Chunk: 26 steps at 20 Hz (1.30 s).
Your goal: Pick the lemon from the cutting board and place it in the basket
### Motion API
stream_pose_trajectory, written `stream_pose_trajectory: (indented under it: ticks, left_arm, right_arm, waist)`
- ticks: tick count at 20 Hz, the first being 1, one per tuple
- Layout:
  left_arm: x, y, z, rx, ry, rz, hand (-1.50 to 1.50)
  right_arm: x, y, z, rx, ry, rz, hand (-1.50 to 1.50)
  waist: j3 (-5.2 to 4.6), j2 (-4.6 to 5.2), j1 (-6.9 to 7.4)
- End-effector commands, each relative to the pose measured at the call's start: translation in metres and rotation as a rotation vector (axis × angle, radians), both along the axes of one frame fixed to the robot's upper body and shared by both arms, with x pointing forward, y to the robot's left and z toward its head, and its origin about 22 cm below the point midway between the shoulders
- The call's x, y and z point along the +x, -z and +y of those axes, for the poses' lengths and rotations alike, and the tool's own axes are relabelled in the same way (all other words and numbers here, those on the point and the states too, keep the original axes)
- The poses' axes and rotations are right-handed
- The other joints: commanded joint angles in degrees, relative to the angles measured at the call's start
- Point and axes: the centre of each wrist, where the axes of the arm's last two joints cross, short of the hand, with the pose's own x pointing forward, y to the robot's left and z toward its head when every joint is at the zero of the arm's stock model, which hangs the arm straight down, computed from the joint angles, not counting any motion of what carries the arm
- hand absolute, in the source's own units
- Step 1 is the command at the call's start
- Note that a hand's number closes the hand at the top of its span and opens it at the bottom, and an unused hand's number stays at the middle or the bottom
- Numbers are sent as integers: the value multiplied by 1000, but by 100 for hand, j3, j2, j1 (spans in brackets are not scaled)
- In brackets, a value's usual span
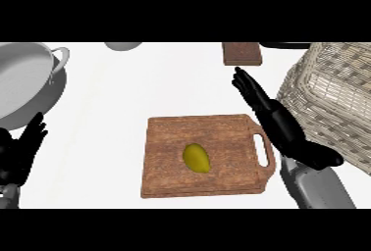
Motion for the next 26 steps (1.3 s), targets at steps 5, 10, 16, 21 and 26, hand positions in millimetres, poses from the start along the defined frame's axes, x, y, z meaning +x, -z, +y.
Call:
stream_pose_trajectory:
  ticks: [5,10,16,21,26]
  left_arm:
    - [49,-49,-50,-54,193,-221,0]
    - [53,-43,-62,-130,236,-161,0]
    - [48,-34,-53,-150,186,-143,0]
    - [49,-27,-56,-141,164,-137,0]
    - [43,-32,-49,-121,162,-141,0]
  right_arm:
    - [49,-31,63,230,-467,-1,150]
    - [13,-51,111,-142,-903,-376,-150]
    - [-51,-3,160,-62,-774,-438,-150]
    - [-48,-69,163,-345,-738,-335,-150]
    - [-28,-125,144,-715,-494,-508,-150]
  waist:
    - [-13,55,331]
    - [-25,-43,202]
    - [-37,-127,-63]
    - [-46,-158,-136]
    - [-50,-223,-148]
